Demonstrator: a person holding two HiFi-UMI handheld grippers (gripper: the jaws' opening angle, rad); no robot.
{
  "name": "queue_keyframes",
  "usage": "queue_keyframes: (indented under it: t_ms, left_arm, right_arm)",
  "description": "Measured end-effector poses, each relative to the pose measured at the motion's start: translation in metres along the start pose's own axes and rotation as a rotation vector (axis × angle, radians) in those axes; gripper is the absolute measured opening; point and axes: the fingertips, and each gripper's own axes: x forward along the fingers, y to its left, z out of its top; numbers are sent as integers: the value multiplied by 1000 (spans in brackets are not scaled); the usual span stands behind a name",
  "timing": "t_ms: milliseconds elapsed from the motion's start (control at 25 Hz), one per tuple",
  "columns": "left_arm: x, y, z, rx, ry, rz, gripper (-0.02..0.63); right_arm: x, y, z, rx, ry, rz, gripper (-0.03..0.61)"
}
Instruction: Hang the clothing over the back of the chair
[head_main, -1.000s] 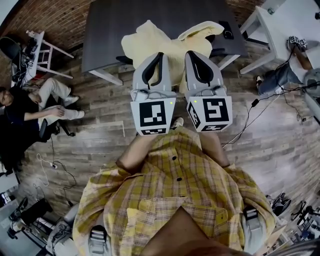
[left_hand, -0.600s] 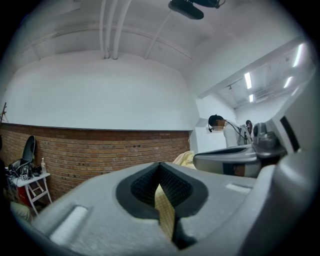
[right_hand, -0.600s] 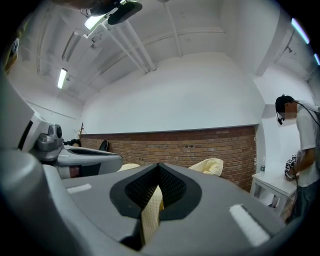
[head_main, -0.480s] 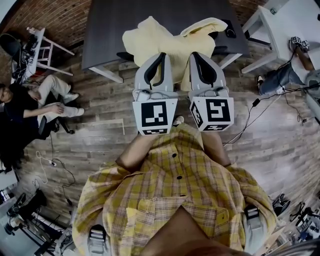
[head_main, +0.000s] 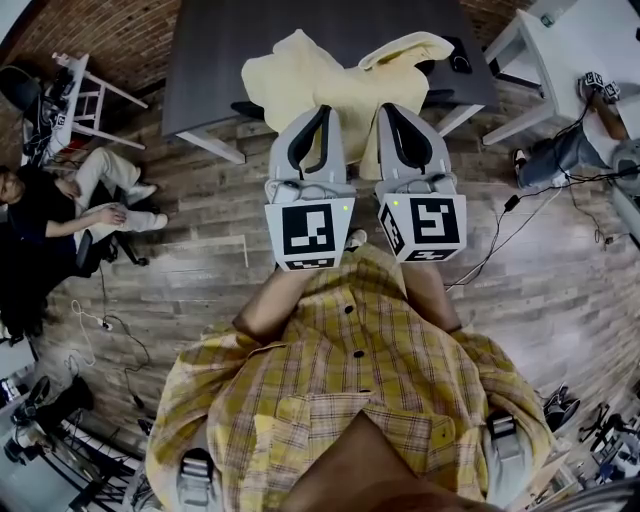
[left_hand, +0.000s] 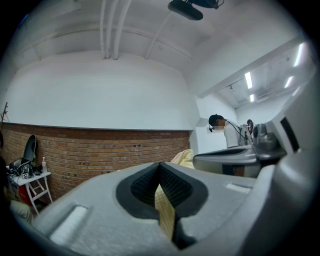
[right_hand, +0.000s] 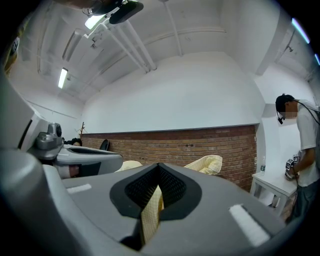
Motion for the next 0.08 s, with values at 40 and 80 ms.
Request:
queue_keyframes:
  t_ms: [40, 80]
  left_arm:
    - [0, 0, 0, 0, 0, 1, 2]
    - [0, 0, 0, 0, 0, 3, 2]
  right_arm:
    - [0, 0, 0, 0, -1, 0, 6]
    - [-1, 0, 1, -1, -2, 0, 6]
